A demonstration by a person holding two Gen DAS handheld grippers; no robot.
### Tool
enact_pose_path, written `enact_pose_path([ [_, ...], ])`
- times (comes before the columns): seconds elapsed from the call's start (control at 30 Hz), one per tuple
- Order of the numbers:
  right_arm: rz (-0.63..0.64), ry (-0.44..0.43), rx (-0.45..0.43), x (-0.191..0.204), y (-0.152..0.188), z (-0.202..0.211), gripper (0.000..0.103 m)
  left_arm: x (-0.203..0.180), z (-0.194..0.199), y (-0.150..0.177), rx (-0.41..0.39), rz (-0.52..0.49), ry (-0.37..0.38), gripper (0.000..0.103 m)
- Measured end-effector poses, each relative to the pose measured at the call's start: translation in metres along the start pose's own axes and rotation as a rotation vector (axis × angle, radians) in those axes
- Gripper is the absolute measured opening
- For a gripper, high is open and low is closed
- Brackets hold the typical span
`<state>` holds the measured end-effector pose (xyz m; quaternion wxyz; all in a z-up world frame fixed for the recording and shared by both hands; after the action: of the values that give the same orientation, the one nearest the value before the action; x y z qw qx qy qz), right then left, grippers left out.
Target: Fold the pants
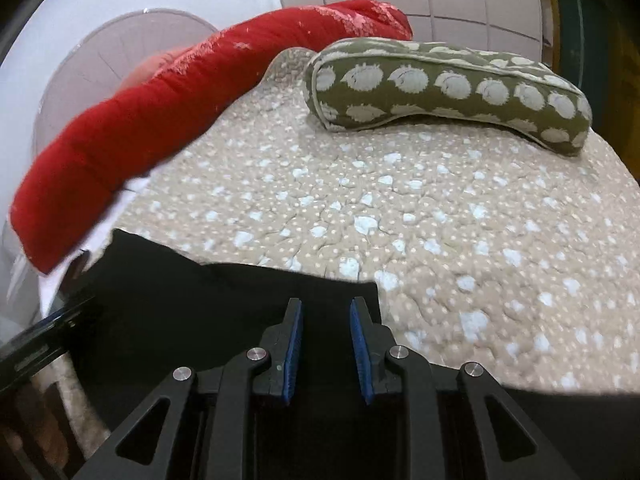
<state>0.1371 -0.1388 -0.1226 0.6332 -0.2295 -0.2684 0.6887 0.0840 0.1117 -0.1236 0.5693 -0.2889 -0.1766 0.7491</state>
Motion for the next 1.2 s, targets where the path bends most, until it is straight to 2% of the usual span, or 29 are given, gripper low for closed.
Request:
enact_pose_path([
  [0.13,-0.015,-0.001,-0.001,-0.002,-0.012,-0.011,0.023,0.001,-0.002,-0.001,-0.005,-0.008,-0.016,0.072],
  [0.23,-0.044,-0.04,-0.004,-0.007,-0.013,0.004,0.023,0.0,0.001,-0.001,-0.006,-0.012,-0.022,0.072],
  [0.47,-0.028,-0.043,-0.047,-0.021,0.016,0.06,0.023,-0.012,0.021,-0.001,-0.04,-0.037,-0.015,0.072],
  [0.6,-0.034,0.014,-0.03,-0.043,0.042,0.07,0.023,-0.027,0.037,-0.001,-0.066,-0.068,0.003,0.072],
  [0.73,-0.042,0.11,-0.01,-0.069,0.067,0.074,0.023,-0.051,0.045,0.004,-0.072,-0.111,0.043,0.072],
  [0.93,-0.105,0.172,-0.001,-0.102,0.081,0.081,0.023,-0.097,0.041,0.022,-0.034,-0.179,0.136,0.072],
  [1.1,-0.114,0.201,0.003,-0.114,0.088,0.085,0.024,-0.129,0.03,0.041,0.012,-0.222,0.211,0.072],
  [1.2,-0.116,0.204,-0.003,-0.118,0.092,0.087,0.024,-0.142,0.023,0.051,0.032,-0.24,0.227,0.072],
])
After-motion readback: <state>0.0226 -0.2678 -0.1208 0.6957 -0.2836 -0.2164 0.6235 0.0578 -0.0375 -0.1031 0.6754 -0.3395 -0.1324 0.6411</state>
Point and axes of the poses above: each gripper's, at about its wrist camera, not at the fingertips, and z roughly against the way its jaws point, x to its left, y to its underside, the point moved 8 cm from there along -z, roughly the way its jaws point, and after that the axes turned 10 degrees about y, right-handed, at the moved point
